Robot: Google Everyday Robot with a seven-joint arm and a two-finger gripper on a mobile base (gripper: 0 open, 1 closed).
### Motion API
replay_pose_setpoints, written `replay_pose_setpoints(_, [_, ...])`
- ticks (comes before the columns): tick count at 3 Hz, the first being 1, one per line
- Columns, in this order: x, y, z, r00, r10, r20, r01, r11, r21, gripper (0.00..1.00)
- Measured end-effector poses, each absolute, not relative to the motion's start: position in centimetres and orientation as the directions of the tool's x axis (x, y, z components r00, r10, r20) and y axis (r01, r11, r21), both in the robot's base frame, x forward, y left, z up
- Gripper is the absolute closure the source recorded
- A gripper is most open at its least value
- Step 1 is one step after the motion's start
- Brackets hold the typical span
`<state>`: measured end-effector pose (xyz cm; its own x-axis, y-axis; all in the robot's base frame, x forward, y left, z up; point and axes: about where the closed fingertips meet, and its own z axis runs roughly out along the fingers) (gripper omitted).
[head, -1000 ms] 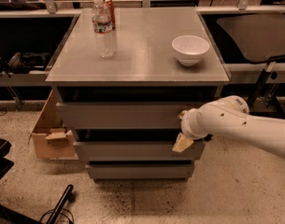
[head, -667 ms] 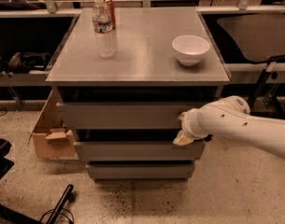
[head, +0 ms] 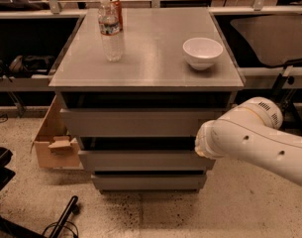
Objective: Close top drawer
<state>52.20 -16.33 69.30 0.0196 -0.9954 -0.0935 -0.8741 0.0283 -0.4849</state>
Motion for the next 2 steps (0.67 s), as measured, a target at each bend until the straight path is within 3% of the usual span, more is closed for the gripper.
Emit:
replay_pose_setpoints(1, [49.4,-16.8,77.3,0.099,-0.994,0.041,-0.854,-0.106,-0.509,1.00])
replay_pose_setpoints(2, [49.7,-18.0,88.8,0.112,-0.982,0.155,-0.794,-0.182,-0.581,1.00])
